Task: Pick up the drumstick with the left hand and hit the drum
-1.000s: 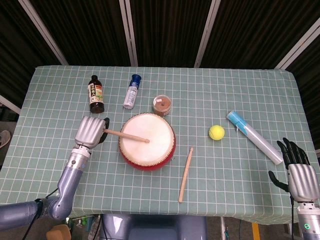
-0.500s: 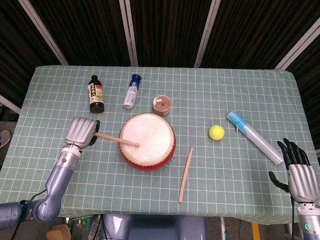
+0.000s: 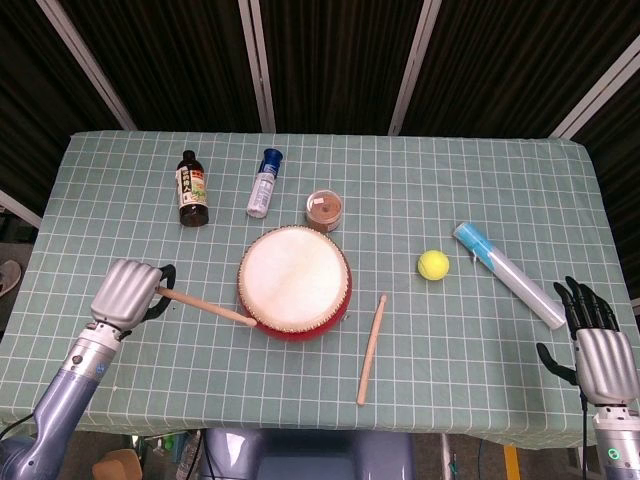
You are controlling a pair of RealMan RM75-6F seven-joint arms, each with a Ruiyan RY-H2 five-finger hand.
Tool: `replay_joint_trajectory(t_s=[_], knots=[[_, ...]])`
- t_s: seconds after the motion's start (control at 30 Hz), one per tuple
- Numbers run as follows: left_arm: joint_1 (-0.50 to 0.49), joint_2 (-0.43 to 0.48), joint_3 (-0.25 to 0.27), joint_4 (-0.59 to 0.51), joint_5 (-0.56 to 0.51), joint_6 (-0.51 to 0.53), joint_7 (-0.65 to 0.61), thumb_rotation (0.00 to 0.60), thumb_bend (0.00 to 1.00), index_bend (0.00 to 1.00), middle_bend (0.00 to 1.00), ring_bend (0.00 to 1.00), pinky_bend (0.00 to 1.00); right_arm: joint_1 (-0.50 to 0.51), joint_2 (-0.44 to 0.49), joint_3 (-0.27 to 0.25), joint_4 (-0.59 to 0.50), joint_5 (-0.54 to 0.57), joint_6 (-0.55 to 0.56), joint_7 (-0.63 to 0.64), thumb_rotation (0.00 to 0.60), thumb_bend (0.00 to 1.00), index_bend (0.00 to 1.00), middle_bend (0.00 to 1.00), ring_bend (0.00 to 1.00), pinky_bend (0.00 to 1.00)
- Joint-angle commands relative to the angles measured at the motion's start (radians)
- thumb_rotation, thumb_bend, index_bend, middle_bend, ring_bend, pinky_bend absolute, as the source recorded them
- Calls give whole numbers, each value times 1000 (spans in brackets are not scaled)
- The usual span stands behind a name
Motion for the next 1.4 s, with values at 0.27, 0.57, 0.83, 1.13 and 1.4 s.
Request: replay_joint_trajectory(t_s=[0.27,0.57,0.83,1.13,1.4], knots=[[41,-76,51,162,-70,-66,14,600,433,548,823,756,767,3,4,2,-3,3,-5,4,600,331,0,0,0,110],[34,-130,59,231,-152,-115,61,600,267,356,519,480,523,4,6,4,-5,6,-9,6,600,331,0,0,0,109],[53,-109,50,221,-130,-90,22,600,154,155,220,223,341,3,5,0,-4,8,-14,2,600,331,0,0,0,110],[134,-32,48,152,28,36,-147,600,87,47,67,48,145,3,7,-2,-3,7,-14,-1,600,331,0,0,0,111],[295,-35,84,282,305,347,-341,600,0,0,0,0,0,1,3,-3,15,-11,2,-14,600,332,0,0,0,109]])
